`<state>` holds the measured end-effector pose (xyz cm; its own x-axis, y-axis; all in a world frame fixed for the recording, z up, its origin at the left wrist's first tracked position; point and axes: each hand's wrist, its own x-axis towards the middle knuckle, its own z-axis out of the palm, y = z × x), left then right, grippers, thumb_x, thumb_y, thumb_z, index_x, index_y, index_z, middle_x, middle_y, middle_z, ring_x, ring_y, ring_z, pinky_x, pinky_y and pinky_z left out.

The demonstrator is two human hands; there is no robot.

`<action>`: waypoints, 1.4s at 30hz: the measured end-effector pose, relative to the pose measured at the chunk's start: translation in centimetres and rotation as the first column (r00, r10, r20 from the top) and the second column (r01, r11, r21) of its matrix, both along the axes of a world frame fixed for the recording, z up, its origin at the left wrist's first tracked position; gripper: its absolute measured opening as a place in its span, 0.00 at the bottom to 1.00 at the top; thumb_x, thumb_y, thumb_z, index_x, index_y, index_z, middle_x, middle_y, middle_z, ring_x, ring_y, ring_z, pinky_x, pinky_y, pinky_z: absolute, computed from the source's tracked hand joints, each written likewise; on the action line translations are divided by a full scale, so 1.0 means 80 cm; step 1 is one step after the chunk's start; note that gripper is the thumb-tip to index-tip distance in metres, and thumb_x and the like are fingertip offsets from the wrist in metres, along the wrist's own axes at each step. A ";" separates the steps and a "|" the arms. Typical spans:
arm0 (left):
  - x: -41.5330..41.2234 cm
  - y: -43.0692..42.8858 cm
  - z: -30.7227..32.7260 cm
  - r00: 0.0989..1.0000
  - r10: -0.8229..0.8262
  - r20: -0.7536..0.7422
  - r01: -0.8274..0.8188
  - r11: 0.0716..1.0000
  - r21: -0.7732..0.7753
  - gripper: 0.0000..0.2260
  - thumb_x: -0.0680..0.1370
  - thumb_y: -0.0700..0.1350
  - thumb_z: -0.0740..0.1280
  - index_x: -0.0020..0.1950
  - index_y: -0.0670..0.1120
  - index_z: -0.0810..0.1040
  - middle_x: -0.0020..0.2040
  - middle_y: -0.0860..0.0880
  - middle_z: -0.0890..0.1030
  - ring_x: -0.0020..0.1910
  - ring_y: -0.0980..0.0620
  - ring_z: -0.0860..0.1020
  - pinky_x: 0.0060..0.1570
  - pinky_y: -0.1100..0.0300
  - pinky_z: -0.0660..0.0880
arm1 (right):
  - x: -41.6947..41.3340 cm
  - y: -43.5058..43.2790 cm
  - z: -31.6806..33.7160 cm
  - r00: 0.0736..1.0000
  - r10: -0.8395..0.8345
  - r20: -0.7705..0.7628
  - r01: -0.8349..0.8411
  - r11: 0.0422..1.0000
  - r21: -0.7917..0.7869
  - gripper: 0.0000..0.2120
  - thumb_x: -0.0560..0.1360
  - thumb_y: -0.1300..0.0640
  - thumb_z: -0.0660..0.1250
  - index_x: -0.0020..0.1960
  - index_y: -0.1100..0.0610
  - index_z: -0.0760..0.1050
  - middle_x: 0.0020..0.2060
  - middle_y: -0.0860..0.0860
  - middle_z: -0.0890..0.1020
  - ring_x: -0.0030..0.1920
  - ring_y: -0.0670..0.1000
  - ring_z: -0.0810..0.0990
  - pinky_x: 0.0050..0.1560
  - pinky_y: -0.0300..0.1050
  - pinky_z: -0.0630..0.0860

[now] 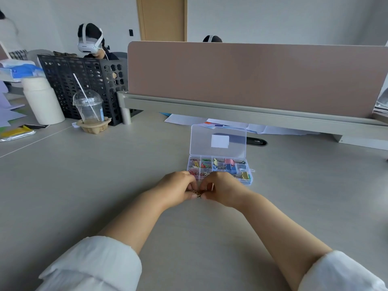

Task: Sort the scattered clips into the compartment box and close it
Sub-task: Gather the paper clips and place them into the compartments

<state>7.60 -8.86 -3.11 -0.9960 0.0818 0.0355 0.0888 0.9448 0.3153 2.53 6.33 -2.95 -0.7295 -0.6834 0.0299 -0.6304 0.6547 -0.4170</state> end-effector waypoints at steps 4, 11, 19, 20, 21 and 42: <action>0.003 0.002 0.003 0.998 0.024 0.052 -0.020 0.997 -0.079 0.11 0.76 0.47 0.65 0.56 0.44 0.75 0.58 0.45 0.76 0.57 0.47 0.74 0.53 0.58 0.69 | 0.004 -0.007 0.006 1.000 0.008 -0.005 -0.008 0.997 0.080 0.08 0.74 0.59 0.65 0.52 0.57 0.79 0.51 0.56 0.82 0.52 0.56 0.79 0.51 0.46 0.74; 0.006 -0.005 0.006 0.995 0.048 0.091 -0.035 0.990 -0.138 0.11 0.78 0.47 0.62 0.57 0.43 0.74 0.59 0.44 0.75 0.59 0.46 0.73 0.56 0.57 0.69 | 0.005 -0.007 0.011 1.000 -0.006 0.009 0.004 0.969 0.249 0.11 0.77 0.59 0.59 0.55 0.63 0.75 0.54 0.61 0.78 0.49 0.59 0.76 0.48 0.49 0.73; 0.003 -0.005 0.003 1.000 0.013 0.025 -0.007 0.977 -0.211 0.11 0.78 0.46 0.61 0.57 0.42 0.72 0.59 0.43 0.74 0.58 0.43 0.74 0.56 0.53 0.70 | 0.009 -0.009 0.011 0.999 -0.007 -0.032 0.015 0.964 0.265 0.12 0.78 0.61 0.56 0.54 0.66 0.74 0.49 0.60 0.77 0.43 0.54 0.71 0.43 0.43 0.65; 0.002 -0.006 0.003 0.999 0.015 0.028 -0.010 0.983 -0.183 0.11 0.78 0.46 0.62 0.58 0.42 0.73 0.60 0.44 0.75 0.58 0.44 0.74 0.56 0.54 0.70 | 0.008 -0.010 0.011 0.999 -0.016 -0.028 0.023 0.964 0.264 0.12 0.78 0.61 0.56 0.54 0.65 0.74 0.51 0.61 0.78 0.44 0.54 0.71 0.43 0.43 0.66; 0.002 -0.007 0.003 0.999 0.020 0.034 -0.014 0.988 -0.154 0.12 0.78 0.46 0.63 0.58 0.43 0.73 0.60 0.44 0.75 0.59 0.45 0.74 0.56 0.55 0.70 | 0.008 -0.011 0.011 0.999 -0.023 -0.026 0.029 0.964 0.263 0.11 0.77 0.61 0.57 0.55 0.65 0.74 0.53 0.61 0.78 0.44 0.55 0.72 0.43 0.44 0.67; 0.003 -0.021 -0.005 0.988 0.065 0.141 -0.069 0.997 0.018 0.10 0.78 0.49 0.62 0.54 0.44 0.73 0.58 0.46 0.74 0.57 0.47 0.72 0.56 0.56 0.69 | -0.002 -0.014 0.007 0.993 -0.059 0.100 0.032 0.968 0.249 0.12 0.74 0.64 0.56 0.51 0.67 0.75 0.52 0.64 0.79 0.45 0.59 0.77 0.42 0.46 0.71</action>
<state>7.82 -10.53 -3.49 -0.9945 0.0155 -0.1039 -0.0210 0.9398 0.3412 2.36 5.24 -2.40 -0.7499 -0.6259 -0.2144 -0.5588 0.7727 -0.3012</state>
